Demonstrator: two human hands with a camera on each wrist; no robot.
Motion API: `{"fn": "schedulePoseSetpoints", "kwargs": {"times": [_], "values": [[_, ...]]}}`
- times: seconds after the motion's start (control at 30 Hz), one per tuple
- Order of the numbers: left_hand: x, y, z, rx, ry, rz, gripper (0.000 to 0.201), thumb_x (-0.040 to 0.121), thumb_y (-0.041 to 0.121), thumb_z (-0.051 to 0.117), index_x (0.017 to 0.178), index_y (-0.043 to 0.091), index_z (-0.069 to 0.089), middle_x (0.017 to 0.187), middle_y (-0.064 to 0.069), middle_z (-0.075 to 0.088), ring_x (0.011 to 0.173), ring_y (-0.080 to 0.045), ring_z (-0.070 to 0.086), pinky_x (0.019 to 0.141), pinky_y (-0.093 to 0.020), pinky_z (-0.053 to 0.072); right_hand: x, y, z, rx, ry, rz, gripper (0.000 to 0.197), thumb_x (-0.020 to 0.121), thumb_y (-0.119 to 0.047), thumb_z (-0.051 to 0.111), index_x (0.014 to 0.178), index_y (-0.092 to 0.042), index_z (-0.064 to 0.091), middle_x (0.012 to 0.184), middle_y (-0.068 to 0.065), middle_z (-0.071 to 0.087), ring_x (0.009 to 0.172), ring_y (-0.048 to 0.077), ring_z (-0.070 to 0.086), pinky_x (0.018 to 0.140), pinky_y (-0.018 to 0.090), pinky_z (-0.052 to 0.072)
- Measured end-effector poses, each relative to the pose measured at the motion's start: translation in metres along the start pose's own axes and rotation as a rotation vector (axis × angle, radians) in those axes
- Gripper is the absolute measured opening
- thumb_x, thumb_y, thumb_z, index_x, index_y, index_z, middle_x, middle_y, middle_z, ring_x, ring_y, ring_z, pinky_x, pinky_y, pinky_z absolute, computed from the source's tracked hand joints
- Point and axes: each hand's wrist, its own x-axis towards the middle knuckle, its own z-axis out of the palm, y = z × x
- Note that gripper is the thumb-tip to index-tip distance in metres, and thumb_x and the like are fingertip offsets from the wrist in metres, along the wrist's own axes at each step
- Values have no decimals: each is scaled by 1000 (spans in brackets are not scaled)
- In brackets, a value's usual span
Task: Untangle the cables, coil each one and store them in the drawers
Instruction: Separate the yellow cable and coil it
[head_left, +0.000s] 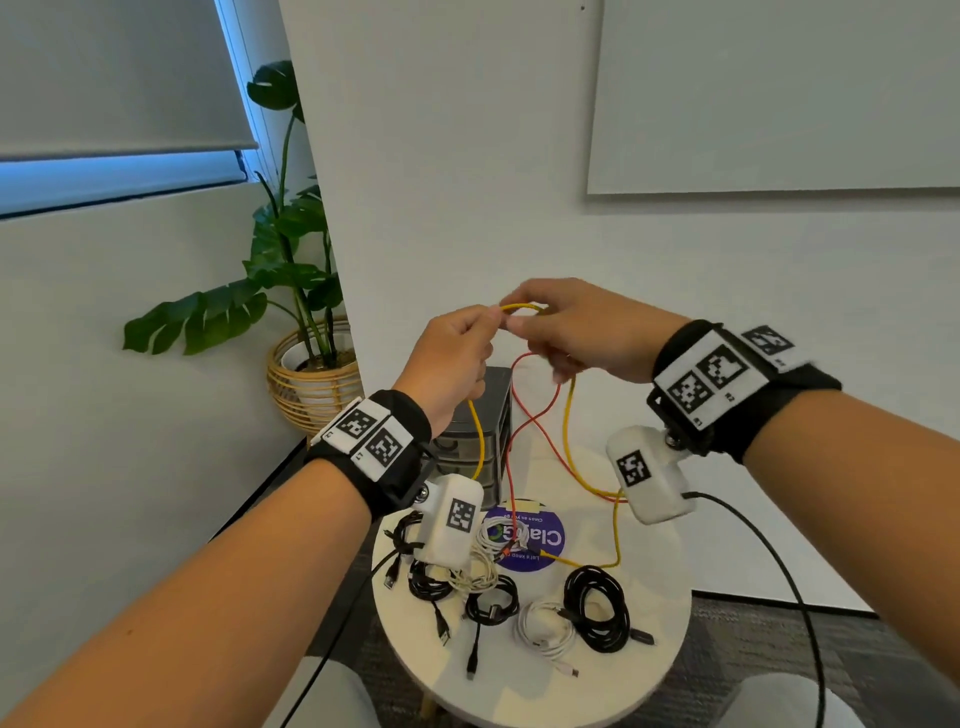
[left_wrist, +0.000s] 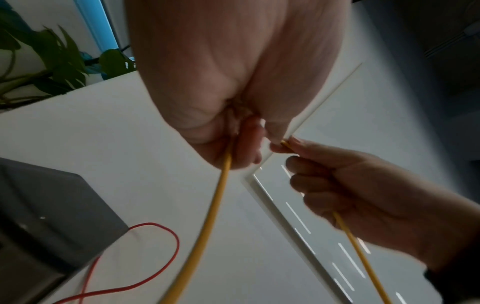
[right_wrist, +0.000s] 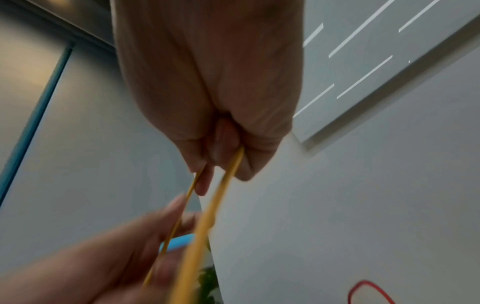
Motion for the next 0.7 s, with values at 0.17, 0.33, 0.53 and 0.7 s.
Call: {"fn": "schedulePoseSetpoints", "kwargs": {"times": [0.17, 0.33, 0.53, 0.7], "values": [[-17, -14, -11, 65, -122, -25, 19, 108, 28, 48, 108, 14, 61, 69, 3, 48, 51, -10, 40, 58, -30, 49, 12, -12, -18, -337, 413, -208, 24, 101, -26, 61, 89, -13, 77, 51, -13, 50, 37, 1, 39, 40, 11, 26], [-31, -26, -16, 179, -262, -74, 35, 112, 28, 35, 98, 13, 65, 64, 4, 46, 53, -11, 41, 62, -30, 49, 19, -6, -29, -372, 730, -248, 26, 103, -24, 54, 89, -12, 73, 63, -17, 51, 52, -7, 49, 48, 9, 31], [-36, -4, -26, -40, -285, 22, 38, 109, 26, 43, 83, 10, 67, 60, 3, 27, 49, -12, 18, 44, -25, 12, 14, 44, -39, -502, 698, -73, 26, 102, -32, 52, 85, -20, 68, 71, -5, 58, 69, 22, 55, 61, 32, 41], [-22, 17, -40, -523, -257, 46, 39, 106, 30, 41, 118, 3, 66, 64, 4, 34, 43, -5, 25, 40, -21, 15, -9, 66, -14, -579, 155, -75, 29, 105, -37, 49, 89, -24, 70, 75, -11, 59, 68, 7, 52, 67, 29, 37]]}}
